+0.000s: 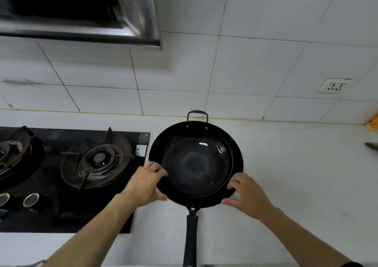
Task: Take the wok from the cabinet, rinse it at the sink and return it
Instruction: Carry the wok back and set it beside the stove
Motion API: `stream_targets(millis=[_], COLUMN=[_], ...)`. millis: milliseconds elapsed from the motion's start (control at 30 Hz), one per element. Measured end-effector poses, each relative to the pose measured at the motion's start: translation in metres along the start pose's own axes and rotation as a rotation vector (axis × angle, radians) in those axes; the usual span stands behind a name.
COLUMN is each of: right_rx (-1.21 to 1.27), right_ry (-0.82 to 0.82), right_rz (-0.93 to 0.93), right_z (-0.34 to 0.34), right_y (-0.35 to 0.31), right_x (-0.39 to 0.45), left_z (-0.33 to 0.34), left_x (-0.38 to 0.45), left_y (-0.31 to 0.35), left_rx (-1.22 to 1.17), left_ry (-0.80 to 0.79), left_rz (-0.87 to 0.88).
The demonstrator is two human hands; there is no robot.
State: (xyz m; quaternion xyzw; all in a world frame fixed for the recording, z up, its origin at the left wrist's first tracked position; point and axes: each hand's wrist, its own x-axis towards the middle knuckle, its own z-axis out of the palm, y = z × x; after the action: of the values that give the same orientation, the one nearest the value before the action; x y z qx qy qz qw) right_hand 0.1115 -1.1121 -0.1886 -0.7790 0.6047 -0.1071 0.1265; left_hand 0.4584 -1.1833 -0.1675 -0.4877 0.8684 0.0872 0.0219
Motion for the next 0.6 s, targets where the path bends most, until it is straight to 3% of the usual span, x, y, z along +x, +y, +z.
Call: stream_targets(millis=[233,600], right_rx=[-0.009,0.052], right_ry=[-0.009,-0.111], right_rz=[0.103,0.089], right_z=[0.009,-0.007], right_y=[-0.011,0.018], right_x=[-0.001,0.021], left_z=[0.000,0.030], left_x=[0.008,-0.033], left_y=[-0.022,0.019], left_rx=[0.023,0.026], left_ry=[-0.073,0.105], left_rz=[-0.031,-0.145])
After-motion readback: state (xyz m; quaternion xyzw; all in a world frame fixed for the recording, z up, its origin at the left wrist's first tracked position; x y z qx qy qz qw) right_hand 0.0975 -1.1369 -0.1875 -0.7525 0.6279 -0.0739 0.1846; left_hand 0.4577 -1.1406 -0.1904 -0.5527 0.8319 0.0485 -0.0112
